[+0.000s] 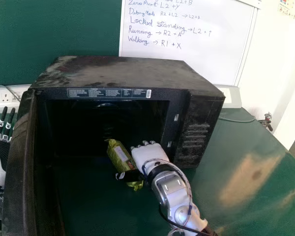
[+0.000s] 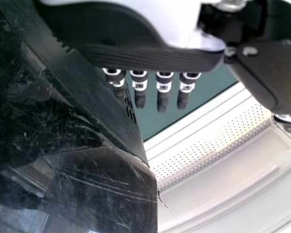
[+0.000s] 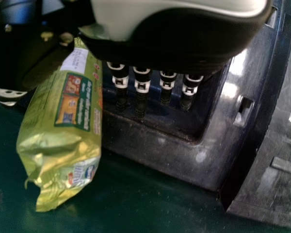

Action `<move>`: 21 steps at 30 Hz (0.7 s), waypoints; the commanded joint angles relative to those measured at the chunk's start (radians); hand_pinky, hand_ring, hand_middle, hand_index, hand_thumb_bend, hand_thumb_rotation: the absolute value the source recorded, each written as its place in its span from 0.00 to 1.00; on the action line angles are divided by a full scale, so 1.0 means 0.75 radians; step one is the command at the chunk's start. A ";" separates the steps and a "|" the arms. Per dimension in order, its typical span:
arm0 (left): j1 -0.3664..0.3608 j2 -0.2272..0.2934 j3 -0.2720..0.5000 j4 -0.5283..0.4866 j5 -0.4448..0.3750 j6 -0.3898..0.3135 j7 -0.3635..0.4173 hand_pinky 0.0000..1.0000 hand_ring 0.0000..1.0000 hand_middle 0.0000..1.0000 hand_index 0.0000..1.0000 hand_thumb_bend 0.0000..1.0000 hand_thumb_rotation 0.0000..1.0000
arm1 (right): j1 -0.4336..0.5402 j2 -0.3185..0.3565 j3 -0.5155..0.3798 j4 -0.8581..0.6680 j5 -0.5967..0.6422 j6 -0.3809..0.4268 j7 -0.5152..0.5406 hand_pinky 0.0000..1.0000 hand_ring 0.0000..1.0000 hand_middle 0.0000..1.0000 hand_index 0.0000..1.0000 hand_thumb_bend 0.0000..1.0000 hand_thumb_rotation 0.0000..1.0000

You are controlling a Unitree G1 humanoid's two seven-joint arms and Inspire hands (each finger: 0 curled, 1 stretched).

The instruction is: Put biscuit inside oven

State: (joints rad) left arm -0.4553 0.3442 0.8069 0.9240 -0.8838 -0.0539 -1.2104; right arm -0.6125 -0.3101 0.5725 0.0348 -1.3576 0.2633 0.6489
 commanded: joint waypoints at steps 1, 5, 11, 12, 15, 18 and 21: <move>0.079 -0.069 -0.003 0.060 0.000 0.018 -0.001 0.00 0.11 0.40 0.81 0.32 0.53 | 0.043 -0.005 0.014 0.026 0.012 0.005 0.050 1.00 0.86 0.86 0.91 0.99 0.49; 0.080 -0.070 -0.005 0.055 0.000 0.026 0.008 0.00 0.12 0.40 0.80 0.34 0.52 | 0.041 -0.006 0.015 0.016 0.017 0.013 0.077 1.00 0.85 0.83 0.88 0.94 0.42; 0.075 -0.067 -0.003 0.065 -0.003 0.036 0.000 0.00 0.14 0.41 0.80 0.34 0.51 | 0.032 0.014 0.003 0.018 0.040 0.049 0.111 1.00 0.80 0.72 0.71 0.85 0.27; 0.077 -0.070 -0.002 0.060 -0.003 0.038 0.006 0.00 0.14 0.41 0.80 0.35 0.51 | 0.031 0.014 0.002 0.016 0.043 0.050 0.110 1.00 0.78 0.69 0.66 0.79 0.19; 0.077 -0.072 -0.004 0.057 0.000 0.031 0.002 0.00 0.13 0.41 0.80 0.33 0.52 | 0.029 0.006 -0.005 0.011 0.061 0.039 0.095 0.96 0.72 0.65 0.69 0.72 0.04; 0.075 -0.071 -0.004 0.062 0.003 0.022 0.006 0.00 0.13 0.41 0.80 0.34 0.52 | 0.020 -0.004 -0.006 0.017 0.077 0.021 0.086 0.87 0.63 0.59 0.64 0.71 0.03; 0.073 -0.069 -0.003 0.069 0.005 0.016 0.006 0.00 0.13 0.41 0.80 0.36 0.52 | 0.019 -0.011 -0.013 0.019 0.099 0.004 0.068 0.83 0.56 0.49 0.57 0.58 0.00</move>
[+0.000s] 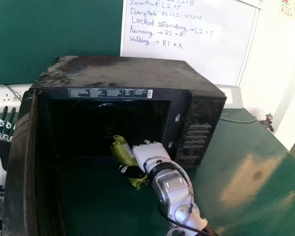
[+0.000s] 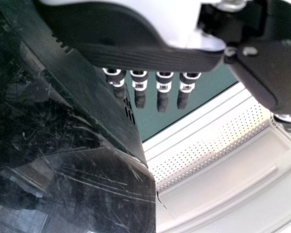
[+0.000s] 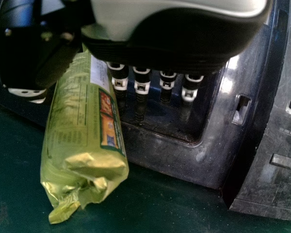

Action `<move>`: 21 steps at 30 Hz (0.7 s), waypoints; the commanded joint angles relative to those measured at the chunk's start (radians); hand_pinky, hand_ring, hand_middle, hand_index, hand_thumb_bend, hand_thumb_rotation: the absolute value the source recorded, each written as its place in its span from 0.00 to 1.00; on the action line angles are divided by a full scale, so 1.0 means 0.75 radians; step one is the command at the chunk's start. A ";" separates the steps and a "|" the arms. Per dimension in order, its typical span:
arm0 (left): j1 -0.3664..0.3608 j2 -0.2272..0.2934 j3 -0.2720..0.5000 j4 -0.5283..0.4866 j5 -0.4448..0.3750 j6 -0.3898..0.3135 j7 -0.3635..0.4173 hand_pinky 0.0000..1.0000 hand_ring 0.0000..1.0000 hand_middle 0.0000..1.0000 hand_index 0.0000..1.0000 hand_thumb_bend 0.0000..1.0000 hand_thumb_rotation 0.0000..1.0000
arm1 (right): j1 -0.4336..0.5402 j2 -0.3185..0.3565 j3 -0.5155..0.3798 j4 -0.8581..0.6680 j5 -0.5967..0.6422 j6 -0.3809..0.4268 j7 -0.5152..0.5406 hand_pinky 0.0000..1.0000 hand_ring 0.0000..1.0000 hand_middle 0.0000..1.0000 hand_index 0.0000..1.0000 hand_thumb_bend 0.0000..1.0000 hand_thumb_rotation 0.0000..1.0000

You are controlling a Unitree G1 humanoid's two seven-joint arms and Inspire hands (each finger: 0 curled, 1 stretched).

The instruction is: Put biscuit inside oven

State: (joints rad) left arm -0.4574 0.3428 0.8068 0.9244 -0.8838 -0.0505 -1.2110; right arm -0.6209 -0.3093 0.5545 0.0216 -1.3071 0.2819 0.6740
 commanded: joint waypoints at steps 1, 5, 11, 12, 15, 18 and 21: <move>0.076 -0.068 -0.004 0.069 0.006 0.007 0.006 0.00 0.13 0.41 0.80 0.36 0.52 | 0.032 -0.014 0.007 0.034 0.040 -0.024 0.026 0.82 0.54 0.46 0.55 0.55 0.00; 0.073 -0.066 -0.006 0.071 0.004 0.011 -0.002 0.00 0.12 0.41 0.81 0.34 0.54 | 0.031 -0.017 0.000 0.033 0.055 -0.028 0.014 0.84 0.54 0.45 0.53 0.53 0.00; 0.068 -0.066 -0.004 0.081 0.000 0.016 -0.007 0.00 0.14 0.42 0.81 0.33 0.56 | 0.030 -0.018 -0.007 0.034 0.075 -0.030 -0.015 0.83 0.55 0.46 0.51 0.53 0.00; 0.068 -0.066 -0.004 0.082 0.001 0.012 -0.008 0.00 0.13 0.42 0.81 0.32 0.56 | 0.031 -0.019 -0.007 0.033 0.079 -0.033 -0.024 0.83 0.55 0.46 0.52 0.53 0.00; 0.068 -0.064 -0.005 0.082 0.002 0.015 -0.005 0.00 0.13 0.42 0.80 0.33 0.53 | 0.039 -0.020 -0.009 0.030 0.086 -0.034 -0.062 0.81 0.56 0.46 0.52 0.53 0.00; 0.068 -0.062 -0.005 0.085 0.002 0.019 0.002 0.00 0.13 0.42 0.80 0.35 0.49 | 0.054 -0.017 -0.020 0.023 0.107 -0.037 -0.122 0.78 0.57 0.47 0.50 0.53 0.00; 0.070 -0.064 -0.005 0.081 0.003 0.014 0.002 0.00 0.13 0.42 0.80 0.34 0.49 | 0.071 -0.021 -0.029 0.009 0.127 -0.049 -0.194 0.78 0.58 0.47 0.50 0.53 0.00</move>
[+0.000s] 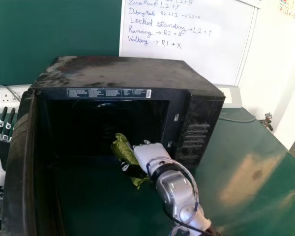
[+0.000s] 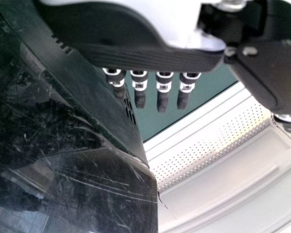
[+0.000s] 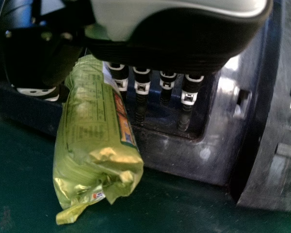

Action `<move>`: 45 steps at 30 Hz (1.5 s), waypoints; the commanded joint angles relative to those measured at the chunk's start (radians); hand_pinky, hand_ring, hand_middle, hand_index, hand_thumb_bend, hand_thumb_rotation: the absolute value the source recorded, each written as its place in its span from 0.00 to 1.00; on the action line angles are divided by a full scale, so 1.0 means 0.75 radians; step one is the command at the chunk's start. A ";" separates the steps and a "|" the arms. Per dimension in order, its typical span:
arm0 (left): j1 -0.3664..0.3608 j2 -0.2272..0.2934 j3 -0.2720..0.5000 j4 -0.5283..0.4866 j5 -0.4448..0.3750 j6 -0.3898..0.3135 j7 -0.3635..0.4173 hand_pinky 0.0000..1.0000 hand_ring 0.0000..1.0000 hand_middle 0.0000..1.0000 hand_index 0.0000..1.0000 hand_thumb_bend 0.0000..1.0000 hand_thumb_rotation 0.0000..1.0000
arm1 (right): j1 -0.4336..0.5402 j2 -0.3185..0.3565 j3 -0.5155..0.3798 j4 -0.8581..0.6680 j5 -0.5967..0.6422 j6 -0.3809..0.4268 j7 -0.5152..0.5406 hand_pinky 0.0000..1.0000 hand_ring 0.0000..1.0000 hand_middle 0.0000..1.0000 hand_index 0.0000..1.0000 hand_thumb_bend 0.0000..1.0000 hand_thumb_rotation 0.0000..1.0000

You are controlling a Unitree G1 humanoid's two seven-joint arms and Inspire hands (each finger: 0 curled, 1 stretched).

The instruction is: Put biscuit inside oven

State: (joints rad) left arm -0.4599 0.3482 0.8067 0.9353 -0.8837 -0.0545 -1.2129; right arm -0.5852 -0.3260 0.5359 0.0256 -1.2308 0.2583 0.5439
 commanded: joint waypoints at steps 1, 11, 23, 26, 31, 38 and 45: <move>0.072 -0.071 -0.005 0.067 0.003 0.019 0.003 0.00 0.13 0.42 0.80 0.35 0.49 | 0.027 0.000 -0.008 -0.001 0.031 -0.021 -0.041 0.77 0.58 0.48 0.50 0.53 0.00; 0.066 -0.065 -0.006 0.080 0.000 0.035 -0.011 0.00 0.13 0.41 0.80 0.34 0.51 | 0.050 -0.006 -0.070 -0.060 0.096 -0.029 -0.185 0.67 0.55 0.45 0.53 0.52 0.00; 0.060 -0.053 -0.006 0.096 0.003 0.032 -0.031 0.00 0.12 0.40 0.79 0.33 0.53 | 0.056 -0.012 -0.117 -0.119 0.119 -0.050 -0.314 0.67 0.53 0.48 0.49 0.53 0.00; 0.063 -0.057 -0.005 0.088 0.004 0.034 -0.022 0.00 0.14 0.41 0.79 0.34 0.50 | 0.049 -0.005 -0.121 -0.127 0.114 -0.046 -0.328 0.66 0.53 0.48 0.49 0.53 0.00; 0.060 -0.055 -0.003 0.098 0.005 0.028 -0.026 0.00 0.14 0.41 0.79 0.33 0.51 | 0.022 0.003 -0.123 -0.137 0.111 -0.044 -0.322 0.68 0.54 0.48 0.49 0.53 0.00; 0.061 -0.059 -0.001 0.096 0.002 0.033 -0.016 0.00 0.14 0.41 0.80 0.34 0.50 | -0.044 0.026 -0.109 -0.079 0.102 -0.058 -0.338 0.63 0.53 0.48 0.49 0.53 0.00; 0.062 -0.059 -0.003 0.092 0.006 0.019 -0.018 0.00 0.13 0.40 0.80 0.33 0.53 | -0.117 0.038 -0.077 0.008 0.105 -0.092 -0.359 0.57 0.49 0.48 0.49 0.53 0.00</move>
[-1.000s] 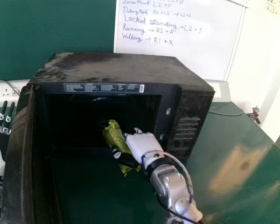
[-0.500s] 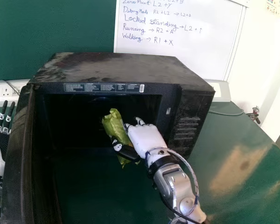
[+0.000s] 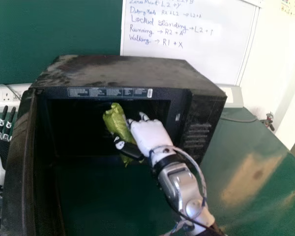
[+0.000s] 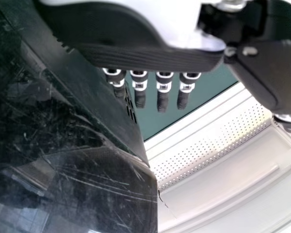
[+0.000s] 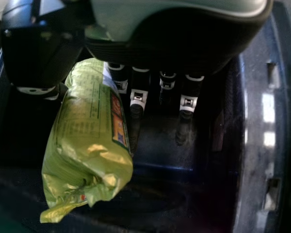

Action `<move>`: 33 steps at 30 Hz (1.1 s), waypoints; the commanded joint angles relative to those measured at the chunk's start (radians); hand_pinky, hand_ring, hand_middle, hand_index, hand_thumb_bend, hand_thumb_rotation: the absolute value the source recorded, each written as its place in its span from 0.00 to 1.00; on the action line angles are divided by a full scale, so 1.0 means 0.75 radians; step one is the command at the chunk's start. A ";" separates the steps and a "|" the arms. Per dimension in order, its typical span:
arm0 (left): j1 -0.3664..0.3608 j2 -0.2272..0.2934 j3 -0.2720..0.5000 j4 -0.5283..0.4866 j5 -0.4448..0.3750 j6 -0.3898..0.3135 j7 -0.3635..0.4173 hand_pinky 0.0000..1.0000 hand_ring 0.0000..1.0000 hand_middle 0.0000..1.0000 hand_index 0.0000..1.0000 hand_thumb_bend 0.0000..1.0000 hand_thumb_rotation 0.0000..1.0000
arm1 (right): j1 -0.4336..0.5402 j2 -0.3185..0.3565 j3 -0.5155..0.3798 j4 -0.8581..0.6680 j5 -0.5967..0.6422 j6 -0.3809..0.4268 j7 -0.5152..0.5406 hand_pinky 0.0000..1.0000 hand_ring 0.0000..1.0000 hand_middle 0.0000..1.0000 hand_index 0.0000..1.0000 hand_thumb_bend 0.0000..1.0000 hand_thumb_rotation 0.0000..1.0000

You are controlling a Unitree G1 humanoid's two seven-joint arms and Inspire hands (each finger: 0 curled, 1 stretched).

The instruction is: Put biscuit inside oven

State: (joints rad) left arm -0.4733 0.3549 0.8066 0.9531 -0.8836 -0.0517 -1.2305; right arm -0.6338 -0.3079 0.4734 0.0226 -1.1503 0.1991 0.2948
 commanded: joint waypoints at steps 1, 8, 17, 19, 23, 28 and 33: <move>0.080 -0.070 -0.002 0.066 0.004 0.015 0.012 0.00 0.13 0.40 0.80 0.33 0.52 | -0.062 0.017 0.010 0.026 -0.002 -0.019 -0.032 0.58 0.50 0.48 0.49 0.53 0.00; 0.086 -0.076 -0.004 0.052 0.006 0.011 0.028 0.00 0.12 0.40 0.79 0.34 0.51 | -0.138 0.060 0.026 0.168 0.035 -0.061 -0.068 0.61 0.51 0.48 0.49 0.53 0.00; 0.082 -0.074 0.000 0.065 -0.004 0.031 0.016 0.00 0.15 0.41 0.80 0.35 0.49 | -0.254 0.124 0.041 0.430 0.119 -0.108 -0.174 0.72 0.57 0.47 0.51 0.53 0.00; 0.083 -0.077 0.002 0.063 -0.004 0.030 0.018 0.00 0.15 0.41 0.80 0.34 0.49 | -0.277 0.135 0.048 0.493 0.132 -0.117 -0.202 0.71 0.57 0.48 0.51 0.53 0.00; 0.086 -0.076 0.000 0.063 -0.001 0.020 0.001 0.00 0.14 0.41 0.81 0.31 0.54 | -0.341 0.166 0.068 0.647 0.152 -0.128 -0.256 0.71 0.56 0.49 0.50 0.53 0.00; 0.087 -0.071 -0.005 0.063 0.002 0.026 -0.004 0.00 0.14 0.41 0.80 0.32 0.53 | -0.422 0.199 0.098 0.795 0.166 -0.121 -0.304 0.74 0.59 0.50 0.48 0.53 0.00; 0.087 -0.074 -0.003 0.060 0.001 0.028 0.004 0.00 0.14 0.42 0.80 0.34 0.50 | -0.506 0.230 0.125 0.975 0.190 -0.162 -0.412 0.69 0.63 0.54 0.46 0.52 0.00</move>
State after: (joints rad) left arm -0.4707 0.3553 0.8066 0.9470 -0.8839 -0.0457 -1.2299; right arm -0.9746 -0.1475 0.5578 0.7236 -1.0166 0.0875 0.0169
